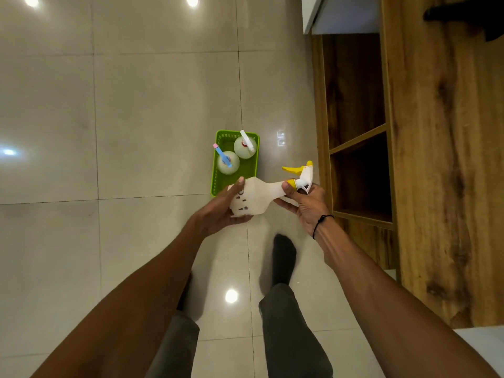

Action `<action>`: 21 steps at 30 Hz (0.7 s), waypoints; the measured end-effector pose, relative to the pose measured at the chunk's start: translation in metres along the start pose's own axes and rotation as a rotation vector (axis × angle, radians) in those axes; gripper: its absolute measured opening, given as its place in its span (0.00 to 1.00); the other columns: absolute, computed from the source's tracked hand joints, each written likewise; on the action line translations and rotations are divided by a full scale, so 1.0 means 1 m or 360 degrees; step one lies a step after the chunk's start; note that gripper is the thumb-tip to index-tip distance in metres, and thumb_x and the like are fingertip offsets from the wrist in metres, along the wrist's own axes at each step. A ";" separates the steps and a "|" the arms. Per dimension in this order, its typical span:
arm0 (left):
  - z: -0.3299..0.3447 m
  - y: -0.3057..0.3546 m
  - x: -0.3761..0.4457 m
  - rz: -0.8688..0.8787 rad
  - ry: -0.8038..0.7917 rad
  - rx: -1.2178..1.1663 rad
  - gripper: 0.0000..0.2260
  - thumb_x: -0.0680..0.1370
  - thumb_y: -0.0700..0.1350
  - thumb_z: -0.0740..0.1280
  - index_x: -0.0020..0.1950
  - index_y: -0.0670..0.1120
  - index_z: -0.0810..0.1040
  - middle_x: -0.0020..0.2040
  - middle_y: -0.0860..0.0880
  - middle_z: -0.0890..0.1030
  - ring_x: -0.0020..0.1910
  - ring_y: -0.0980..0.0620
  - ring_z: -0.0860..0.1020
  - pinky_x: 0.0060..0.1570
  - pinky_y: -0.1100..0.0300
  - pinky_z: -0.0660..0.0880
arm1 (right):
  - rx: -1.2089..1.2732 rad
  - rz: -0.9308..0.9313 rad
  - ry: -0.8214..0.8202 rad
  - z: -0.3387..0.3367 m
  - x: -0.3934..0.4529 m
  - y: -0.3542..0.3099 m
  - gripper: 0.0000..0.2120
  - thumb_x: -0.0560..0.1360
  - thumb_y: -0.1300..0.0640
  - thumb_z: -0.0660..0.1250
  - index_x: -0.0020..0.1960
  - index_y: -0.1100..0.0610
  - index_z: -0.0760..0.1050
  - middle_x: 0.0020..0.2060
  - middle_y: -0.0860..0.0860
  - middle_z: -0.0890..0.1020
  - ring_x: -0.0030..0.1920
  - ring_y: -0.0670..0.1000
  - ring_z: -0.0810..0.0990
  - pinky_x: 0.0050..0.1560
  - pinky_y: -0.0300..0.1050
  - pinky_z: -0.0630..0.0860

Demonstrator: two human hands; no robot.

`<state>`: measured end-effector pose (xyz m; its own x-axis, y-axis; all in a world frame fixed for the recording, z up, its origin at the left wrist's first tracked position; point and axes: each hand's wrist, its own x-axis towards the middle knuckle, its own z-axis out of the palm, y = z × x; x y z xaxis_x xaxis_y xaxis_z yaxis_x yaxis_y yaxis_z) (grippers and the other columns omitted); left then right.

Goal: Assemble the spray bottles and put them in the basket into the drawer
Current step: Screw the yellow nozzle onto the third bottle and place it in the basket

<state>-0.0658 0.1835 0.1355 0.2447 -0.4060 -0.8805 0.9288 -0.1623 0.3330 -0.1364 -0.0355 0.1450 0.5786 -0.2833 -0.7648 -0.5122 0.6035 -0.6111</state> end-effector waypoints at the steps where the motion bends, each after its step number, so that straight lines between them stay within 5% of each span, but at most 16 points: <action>1: -0.002 -0.003 0.001 0.0088 -0.0048 -0.0068 0.25 0.80 0.56 0.71 0.75 0.49 0.73 0.69 0.40 0.81 0.59 0.43 0.84 0.49 0.49 0.86 | 0.0015 0.0032 0.0011 -0.001 0.000 -0.001 0.09 0.75 0.66 0.75 0.53 0.59 0.80 0.46 0.56 0.88 0.49 0.58 0.89 0.43 0.53 0.87; 4: -0.008 -0.008 0.006 0.0353 -0.0073 0.0068 0.28 0.76 0.36 0.76 0.73 0.51 0.71 0.67 0.45 0.78 0.63 0.43 0.81 0.52 0.45 0.86 | 0.0007 0.0092 0.0042 -0.002 0.001 -0.002 0.08 0.75 0.65 0.76 0.52 0.59 0.80 0.47 0.57 0.88 0.48 0.59 0.89 0.41 0.53 0.87; 6: -0.010 -0.008 0.007 0.0405 -0.0055 0.0124 0.34 0.75 0.34 0.77 0.77 0.53 0.68 0.69 0.47 0.76 0.66 0.41 0.80 0.53 0.42 0.85 | -0.0014 0.0061 0.0044 0.001 0.002 -0.001 0.09 0.74 0.66 0.76 0.53 0.59 0.81 0.47 0.57 0.88 0.48 0.59 0.89 0.41 0.53 0.87; 9: -0.009 -0.003 0.004 0.0108 -0.0018 -0.0078 0.30 0.80 0.64 0.66 0.79 0.54 0.70 0.72 0.43 0.79 0.67 0.38 0.81 0.53 0.39 0.85 | -0.0023 -0.0014 0.0011 0.007 0.003 -0.002 0.11 0.74 0.68 0.76 0.54 0.57 0.82 0.45 0.56 0.88 0.49 0.59 0.89 0.45 0.55 0.87; 11: -0.012 0.001 0.000 -0.0119 -0.0002 -0.0017 0.39 0.77 0.76 0.54 0.73 0.50 0.78 0.65 0.39 0.84 0.58 0.40 0.86 0.48 0.47 0.86 | -0.0045 -0.0032 -0.0038 0.009 0.003 -0.003 0.11 0.74 0.68 0.76 0.53 0.56 0.83 0.43 0.54 0.88 0.48 0.57 0.90 0.45 0.55 0.87; 14: -0.021 -0.004 0.002 -0.0029 -0.0086 0.0010 0.26 0.83 0.61 0.64 0.75 0.46 0.75 0.67 0.36 0.82 0.51 0.44 0.85 0.46 0.56 0.86 | -0.0061 -0.0009 -0.0039 0.008 0.006 -0.004 0.10 0.74 0.67 0.76 0.52 0.56 0.83 0.43 0.54 0.89 0.48 0.57 0.90 0.44 0.54 0.87; 16: -0.030 -0.009 0.004 0.0187 -0.0150 -0.0111 0.26 0.82 0.42 0.71 0.79 0.49 0.68 0.74 0.38 0.76 0.64 0.39 0.83 0.57 0.44 0.85 | -0.0044 0.0011 0.0004 0.006 0.008 -0.005 0.09 0.74 0.66 0.77 0.52 0.58 0.82 0.44 0.55 0.89 0.49 0.59 0.89 0.43 0.54 0.87; 17: -0.034 -0.011 0.005 0.0241 -0.0205 -0.0175 0.29 0.80 0.41 0.72 0.80 0.53 0.68 0.75 0.40 0.75 0.68 0.37 0.81 0.59 0.37 0.82 | -0.0055 0.0016 0.0010 0.005 0.008 -0.005 0.09 0.74 0.66 0.77 0.52 0.58 0.82 0.44 0.54 0.89 0.49 0.59 0.90 0.43 0.54 0.87; 19: -0.034 -0.010 0.005 0.0096 -0.0204 -0.0252 0.25 0.81 0.56 0.70 0.78 0.56 0.71 0.73 0.42 0.78 0.69 0.35 0.80 0.57 0.33 0.81 | -0.0091 0.0011 -0.0005 0.005 0.009 -0.003 0.10 0.73 0.67 0.77 0.52 0.58 0.82 0.44 0.55 0.89 0.50 0.59 0.90 0.43 0.55 0.87; 21: -0.030 -0.009 0.002 -0.0109 -0.0113 -0.0129 0.32 0.79 0.70 0.63 0.71 0.49 0.79 0.66 0.38 0.83 0.60 0.38 0.86 0.48 0.44 0.86 | -0.0101 -0.0010 -0.0029 0.007 0.009 -0.001 0.11 0.73 0.67 0.77 0.53 0.57 0.82 0.45 0.55 0.88 0.50 0.57 0.90 0.44 0.55 0.87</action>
<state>-0.0653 0.2109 0.1208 0.1623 -0.4596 -0.8732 0.9628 -0.1199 0.2420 -0.1261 -0.0331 0.1403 0.5931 -0.2731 -0.7574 -0.5475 0.5529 -0.6282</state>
